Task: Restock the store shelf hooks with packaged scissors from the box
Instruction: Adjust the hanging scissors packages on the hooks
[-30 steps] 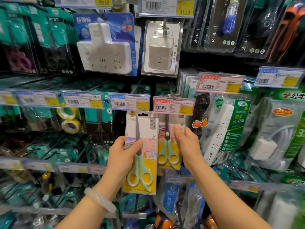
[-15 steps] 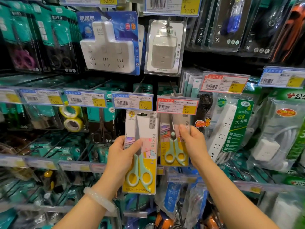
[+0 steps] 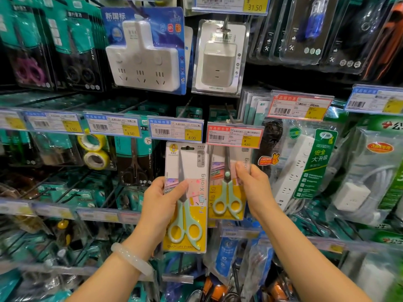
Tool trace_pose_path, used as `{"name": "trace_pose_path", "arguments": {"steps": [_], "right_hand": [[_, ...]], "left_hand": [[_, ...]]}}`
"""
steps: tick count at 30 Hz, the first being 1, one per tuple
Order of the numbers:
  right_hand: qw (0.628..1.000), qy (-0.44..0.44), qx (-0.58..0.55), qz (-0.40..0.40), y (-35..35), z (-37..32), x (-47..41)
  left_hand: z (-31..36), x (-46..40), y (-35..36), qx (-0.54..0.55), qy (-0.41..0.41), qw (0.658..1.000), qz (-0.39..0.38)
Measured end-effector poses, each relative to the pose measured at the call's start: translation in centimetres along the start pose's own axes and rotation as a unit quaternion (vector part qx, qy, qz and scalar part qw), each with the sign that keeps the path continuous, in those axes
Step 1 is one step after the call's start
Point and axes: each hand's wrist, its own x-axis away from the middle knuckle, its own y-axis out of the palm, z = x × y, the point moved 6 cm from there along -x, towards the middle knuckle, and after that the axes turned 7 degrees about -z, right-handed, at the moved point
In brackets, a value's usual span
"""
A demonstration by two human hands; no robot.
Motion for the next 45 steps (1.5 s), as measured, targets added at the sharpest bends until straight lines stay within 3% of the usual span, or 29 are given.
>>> {"name": "trace_pose_path", "arguments": {"steps": [11, 21, 32, 37, 42, 45], "right_hand": [[0.993, -0.060, 0.098, 0.007, -0.7, -0.9, 0.2], [0.999, -0.001, 0.043, 0.026, 0.3, 0.9, -2.2], [0.982, 0.013, 0.173, 0.069, 0.7, 1.3, -3.1], [0.991, -0.058, 0.108, 0.055, 0.6, 1.9, 1.4], [0.997, -0.067, 0.008, -0.032, 0.6, 1.2, 3.0], [0.995, -0.094, 0.004, -0.014, -0.5, 0.0, 2.3]], "left_hand": [[-0.6, -0.6, 0.4, -0.013, -0.008, 1.000, 0.012], [-0.1, -0.5, 0.3, -0.016, -0.007, 1.000, 0.001], [-1.1, -0.7, 0.8, -0.002, -0.030, 1.000, -0.004], [-2.3, -0.6, 2.1, -0.015, -0.031, 0.999, -0.012], [-2.8, -0.2, 5.1, -0.073, 0.004, 0.996, -0.051], [-1.8, -0.6, 6.6, -0.102, 0.039, 0.993, -0.055]]}}
